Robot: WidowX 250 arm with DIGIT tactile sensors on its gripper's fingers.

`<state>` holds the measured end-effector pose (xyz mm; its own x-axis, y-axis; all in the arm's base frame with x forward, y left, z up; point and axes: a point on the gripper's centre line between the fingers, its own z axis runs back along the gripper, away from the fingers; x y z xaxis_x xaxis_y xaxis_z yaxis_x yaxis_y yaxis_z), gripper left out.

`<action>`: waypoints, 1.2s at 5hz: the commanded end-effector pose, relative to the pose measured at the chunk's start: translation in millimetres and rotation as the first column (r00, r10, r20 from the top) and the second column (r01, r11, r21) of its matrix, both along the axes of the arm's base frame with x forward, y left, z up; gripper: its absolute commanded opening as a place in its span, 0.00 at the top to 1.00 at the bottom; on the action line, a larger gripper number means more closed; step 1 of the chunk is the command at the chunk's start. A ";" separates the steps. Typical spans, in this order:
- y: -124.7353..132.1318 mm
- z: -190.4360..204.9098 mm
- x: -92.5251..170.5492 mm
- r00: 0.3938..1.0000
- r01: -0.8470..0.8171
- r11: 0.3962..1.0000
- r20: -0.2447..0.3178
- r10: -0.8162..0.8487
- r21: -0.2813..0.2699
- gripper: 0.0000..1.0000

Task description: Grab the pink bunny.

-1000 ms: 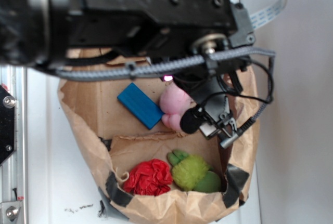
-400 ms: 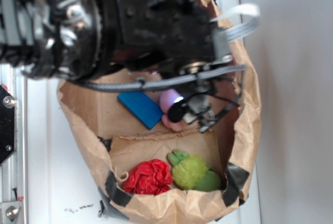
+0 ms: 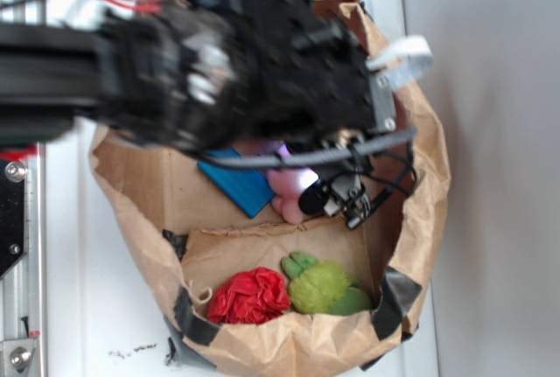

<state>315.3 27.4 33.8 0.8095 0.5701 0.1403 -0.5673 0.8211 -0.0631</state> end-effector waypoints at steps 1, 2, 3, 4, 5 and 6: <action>-2.1 8.2 4.3 0.998 0.056 0.998 0.006 -0.056 -0.026 0.00; -2.8 0.1 4.1 0.996 0.088 0.996 -0.020 -0.088 -0.009 0.00; -0.7 0.9 7.5 0.992 0.122 0.993 -0.019 -0.122 0.000 1.00; 3.9 17.2 2.6 0.974 0.223 0.974 -0.037 -0.224 -0.029 1.00; 4.5 56.0 -16.1 0.938 0.338 0.937 -0.046 -0.343 -0.090 1.00; -2.3 104.6 -2.1 0.903 0.408 0.886 -0.047 -0.427 -0.220 1.00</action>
